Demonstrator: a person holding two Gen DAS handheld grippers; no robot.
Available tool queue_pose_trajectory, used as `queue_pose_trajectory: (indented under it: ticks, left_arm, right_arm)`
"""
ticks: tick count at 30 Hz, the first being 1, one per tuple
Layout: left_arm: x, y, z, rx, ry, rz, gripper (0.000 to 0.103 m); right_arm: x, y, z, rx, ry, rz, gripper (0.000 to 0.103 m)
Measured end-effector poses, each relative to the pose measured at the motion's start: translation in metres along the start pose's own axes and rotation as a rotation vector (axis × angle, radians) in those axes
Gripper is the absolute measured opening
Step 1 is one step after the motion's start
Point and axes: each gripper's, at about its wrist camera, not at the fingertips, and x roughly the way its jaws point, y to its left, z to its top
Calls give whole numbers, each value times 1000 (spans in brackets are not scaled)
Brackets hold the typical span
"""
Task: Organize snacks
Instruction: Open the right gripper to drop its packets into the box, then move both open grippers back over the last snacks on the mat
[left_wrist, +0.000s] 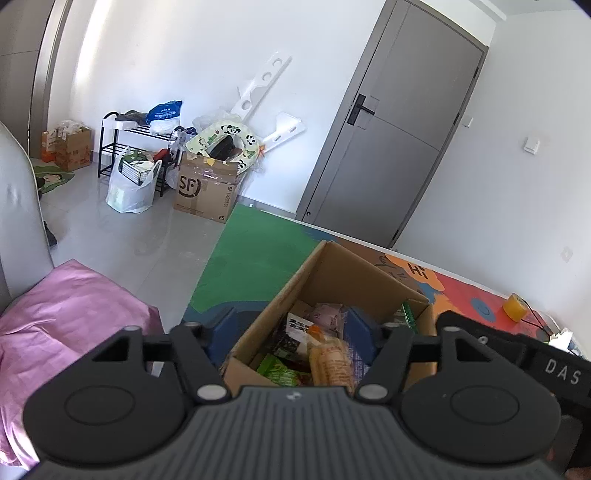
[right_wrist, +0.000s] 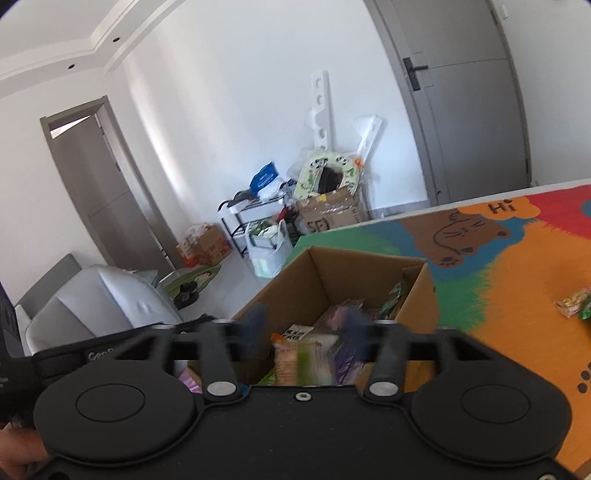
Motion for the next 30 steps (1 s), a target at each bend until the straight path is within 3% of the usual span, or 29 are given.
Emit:
queue_pose_trajectory:
  ticks: [2, 9, 17, 30]
  left_arm:
    - [-2, 1, 0, 0, -7, 3, 77]
    - [-7, -10, -7, 20, 5, -13, 87]
    - [-10, -35, -19, 74, 31, -32, 90]
    - [-6, -77, -32, 140, 49, -86, 93]
  right_arm:
    - [-7, -4, 1, 6, -5, -17, 56]
    - [-31, -18, -7, 23, -14, -96, 65]
    - [-59, -45, -16, 59, -36, -168, 86]
    - [-90, -100, -25, 149, -68, -251, 87]
